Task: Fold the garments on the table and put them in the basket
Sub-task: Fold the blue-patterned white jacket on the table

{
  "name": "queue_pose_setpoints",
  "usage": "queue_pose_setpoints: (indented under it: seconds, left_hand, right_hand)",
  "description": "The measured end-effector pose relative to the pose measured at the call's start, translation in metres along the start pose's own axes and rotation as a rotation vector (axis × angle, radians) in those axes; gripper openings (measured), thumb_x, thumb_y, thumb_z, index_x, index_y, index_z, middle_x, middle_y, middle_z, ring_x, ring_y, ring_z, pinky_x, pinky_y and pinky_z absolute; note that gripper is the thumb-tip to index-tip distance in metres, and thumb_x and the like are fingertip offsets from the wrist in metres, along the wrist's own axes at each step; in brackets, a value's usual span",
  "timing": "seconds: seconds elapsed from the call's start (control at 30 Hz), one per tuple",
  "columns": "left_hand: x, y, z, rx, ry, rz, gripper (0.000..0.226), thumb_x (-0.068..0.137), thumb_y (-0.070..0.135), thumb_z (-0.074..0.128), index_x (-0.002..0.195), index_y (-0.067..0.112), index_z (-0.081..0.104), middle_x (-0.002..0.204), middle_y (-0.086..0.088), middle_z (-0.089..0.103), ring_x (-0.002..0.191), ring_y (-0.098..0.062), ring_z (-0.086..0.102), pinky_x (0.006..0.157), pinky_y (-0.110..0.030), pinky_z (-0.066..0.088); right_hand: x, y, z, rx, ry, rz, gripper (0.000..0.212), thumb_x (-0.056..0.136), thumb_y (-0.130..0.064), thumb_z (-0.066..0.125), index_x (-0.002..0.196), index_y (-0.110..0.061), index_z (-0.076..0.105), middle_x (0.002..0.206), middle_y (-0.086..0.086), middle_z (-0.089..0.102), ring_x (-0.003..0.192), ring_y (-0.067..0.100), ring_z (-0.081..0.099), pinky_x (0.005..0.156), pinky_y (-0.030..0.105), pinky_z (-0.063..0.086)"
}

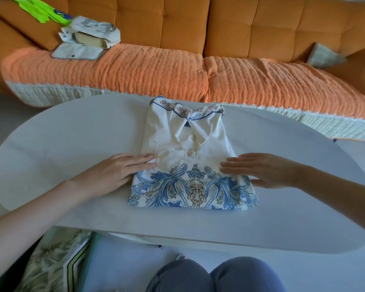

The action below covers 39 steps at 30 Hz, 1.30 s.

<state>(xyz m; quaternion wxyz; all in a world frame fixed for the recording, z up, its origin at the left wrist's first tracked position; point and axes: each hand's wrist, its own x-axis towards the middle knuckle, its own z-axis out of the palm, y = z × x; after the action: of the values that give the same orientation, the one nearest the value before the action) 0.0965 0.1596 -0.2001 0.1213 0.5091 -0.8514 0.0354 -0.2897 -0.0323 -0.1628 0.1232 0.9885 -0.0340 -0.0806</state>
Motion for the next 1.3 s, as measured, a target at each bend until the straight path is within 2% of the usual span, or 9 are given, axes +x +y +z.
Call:
queue_pose_setpoints:
  seconds: [0.3, 0.37, 0.5, 0.67, 0.77, 0.9, 1.03, 1.13, 1.3]
  left_hand:
    - [0.026, -0.008, 0.01, 0.081, 0.194, -0.075, 0.075, 0.061, -0.019, 0.064, 0.125, 0.019, 0.06, 0.126, 0.006, 0.06, 0.087, -0.022, 0.061, 0.088, -0.03, 0.04]
    - [0.032, -0.008, 0.016, 0.068, 0.252, -0.102, 0.067, 0.061, -0.016, 0.064, 0.118, 0.02, 0.066, 0.118, 0.006, 0.065, 0.083, -0.021, 0.061, 0.084, -0.029, 0.04]
    - [0.04, -0.008, 0.025, -0.116, 0.348, -0.423, 0.045, 0.068, -0.012, 0.064, 0.105, 0.013, 0.071, 0.091, -0.009, 0.072, 0.081, -0.031, 0.059, 0.074, -0.027, 0.033]
    - [0.073, -0.017, 0.005, -0.512, 0.42, -0.736, 0.012, 0.084, 0.019, 0.042, 0.074, 0.019, 0.051, 0.064, -0.01, 0.05, 0.063, -0.016, 0.045, 0.056, -0.024, 0.031]
    - [0.102, -0.043, -0.016, -0.897, 0.472, -0.99, 0.02, 0.094, 0.025, 0.051, 0.082, 0.01, 0.058, 0.071, -0.009, 0.057, 0.057, -0.016, 0.055, 0.054, -0.019, 0.042]
    - [0.095, -0.067, -0.003, -1.078, 0.257, -1.252, 0.066, 0.084, 0.061, 0.05, 0.108, 0.001, 0.061, 0.103, -0.017, 0.065, 0.09, -0.027, 0.065, 0.086, -0.036, 0.051]
    - [0.083, -0.052, 0.004, -1.083, 0.262, -1.191, 0.081, 0.047, 0.077, 0.065, 0.098, 0.013, 0.07, 0.106, -0.01, 0.069, 0.102, -0.027, 0.062, 0.102, -0.039, 0.041]
    - [0.083, -0.037, 0.01, -1.045, 0.313, -1.066, 0.035, 0.07, 0.048, 0.073, 0.084, 0.016, 0.069, 0.092, -0.007, 0.069, 0.086, -0.021, 0.063, 0.085, -0.031, 0.045]
    - [0.084, -0.012, 0.012, -0.89, 0.483, -1.091, 0.037, 0.079, 0.04, 0.067, 0.062, 0.013, 0.05, 0.045, 0.012, 0.042, 0.043, -0.004, 0.037, 0.046, -0.017, 0.026]
  right_hand:
    - [0.015, -0.001, 0.023, 0.126, 0.358, 0.064, 0.043, 0.099, -0.015, 0.025, 0.131, -0.015, 0.054, 0.131, -0.002, 0.057, 0.121, 0.014, 0.055, 0.097, 0.038, 0.047]
    - [0.02, -0.002, 0.026, 0.148, 0.406, 0.12, 0.041, 0.09, -0.001, 0.042, 0.124, -0.014, 0.062, 0.123, -0.002, 0.063, 0.114, 0.013, 0.06, 0.095, 0.037, 0.047]
    - [0.033, -0.005, 0.03, 0.28, 0.517, 0.494, 0.05, 0.071, 0.008, 0.035, 0.107, -0.004, 0.069, 0.103, 0.009, 0.071, 0.106, 0.027, 0.062, 0.089, 0.042, 0.051]
    - [0.07, 0.013, -0.012, 1.235, 0.638, 1.031, 0.018, 0.072, 0.008, 0.049, 0.072, -0.006, 0.061, 0.069, 0.008, 0.06, 0.06, 0.004, 0.054, 0.063, 0.02, 0.043]
    - [0.091, 0.05, -0.03, 1.762, 0.613, 1.076, 0.025, 0.082, -0.014, 0.06, 0.102, 0.0, 0.06, 0.093, 0.011, 0.065, 0.078, 0.017, 0.06, 0.075, 0.031, 0.051]
    - [0.095, 0.05, -0.023, 1.463, 0.245, 1.294, 0.045, 0.099, -0.042, 0.036, 0.107, -0.003, 0.055, 0.098, 0.015, 0.063, 0.085, 0.027, 0.061, 0.075, 0.034, 0.051]
    - [0.082, 0.032, -0.017, 1.499, 0.281, 1.235, 0.044, 0.091, -0.048, 0.049, 0.094, -0.005, 0.061, 0.092, 0.013, 0.065, 0.077, 0.023, 0.063, 0.064, 0.027, 0.05]
    - [0.08, 0.018, -0.016, 1.533, 0.424, 1.205, 0.024, 0.085, -0.024, 0.065, 0.096, -0.002, 0.063, 0.098, 0.012, 0.066, 0.081, 0.022, 0.064, 0.068, 0.025, 0.052]
    - [0.09, 0.003, -0.011, 1.406, 0.613, 1.321, 0.022, 0.094, -0.017, 0.054, 0.098, 0.003, 0.063, 0.088, 0.015, 0.064, 0.073, 0.019, 0.055, 0.063, 0.026, 0.046]
